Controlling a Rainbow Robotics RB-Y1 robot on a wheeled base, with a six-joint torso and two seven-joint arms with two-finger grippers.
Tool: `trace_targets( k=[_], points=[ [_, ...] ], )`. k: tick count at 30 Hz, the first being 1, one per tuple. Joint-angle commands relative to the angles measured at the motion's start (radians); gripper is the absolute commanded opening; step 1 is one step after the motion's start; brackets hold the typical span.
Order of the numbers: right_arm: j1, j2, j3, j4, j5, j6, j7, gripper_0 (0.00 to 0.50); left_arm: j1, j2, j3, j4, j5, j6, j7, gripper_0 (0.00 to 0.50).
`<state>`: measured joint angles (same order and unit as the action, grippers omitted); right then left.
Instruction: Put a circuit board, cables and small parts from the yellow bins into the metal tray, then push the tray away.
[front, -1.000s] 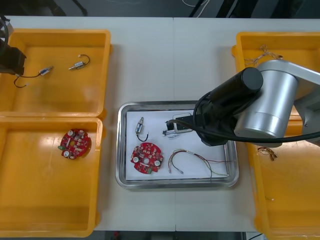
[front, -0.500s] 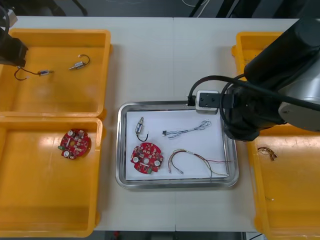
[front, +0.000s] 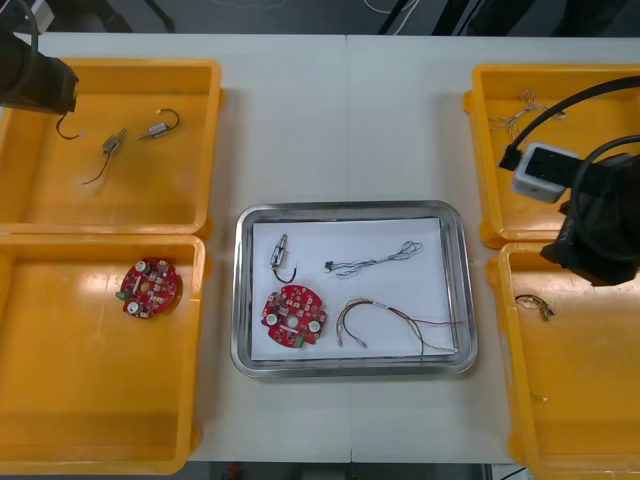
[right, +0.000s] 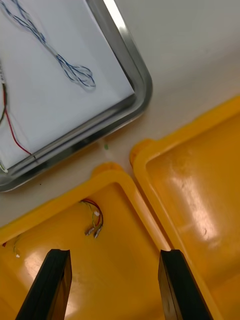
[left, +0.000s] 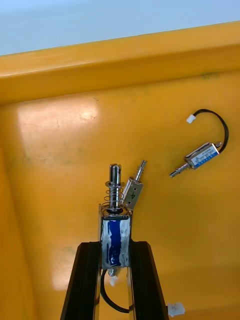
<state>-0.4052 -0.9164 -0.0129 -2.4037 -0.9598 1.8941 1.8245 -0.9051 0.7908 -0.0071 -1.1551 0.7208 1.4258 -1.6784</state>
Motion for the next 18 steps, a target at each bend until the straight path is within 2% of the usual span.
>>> trace_targets(
  k=[1, 5, 10, 17, 18],
  points=[
    [0.114, -0.033, -0.187, -0.015, 0.0, 0.026, -0.036, 0.5, -0.021, 0.008, -0.022, -0.043, 0.009, -0.001, 0.143, 0.0],
    [0.195, -0.032, -0.323, 0.008, -0.023, 0.026, -0.054, 0.5, -0.006, 0.008, -0.022, -0.041, 0.0, -0.004, 0.135, 0.0],
    [0.309, -0.032, -0.481, 0.055, -0.099, 0.026, -0.149, 0.5, 0.0, 0.008, -0.022, -0.041, -0.003, -0.004, 0.131, 0.0],
    [0.401, -0.032, -0.559, 0.067, -0.06, 0.026, -0.283, 0.5, -0.001, 0.007, -0.022, -0.058, -0.003, 0.016, 0.157, 0.0],
    [0.419, -0.032, -0.565, 0.075, -0.051, 0.026, -0.332, 0.5, -0.001, 0.007, -0.022, -0.075, -0.009, 0.039, 0.166, 0.0]
  ],
)
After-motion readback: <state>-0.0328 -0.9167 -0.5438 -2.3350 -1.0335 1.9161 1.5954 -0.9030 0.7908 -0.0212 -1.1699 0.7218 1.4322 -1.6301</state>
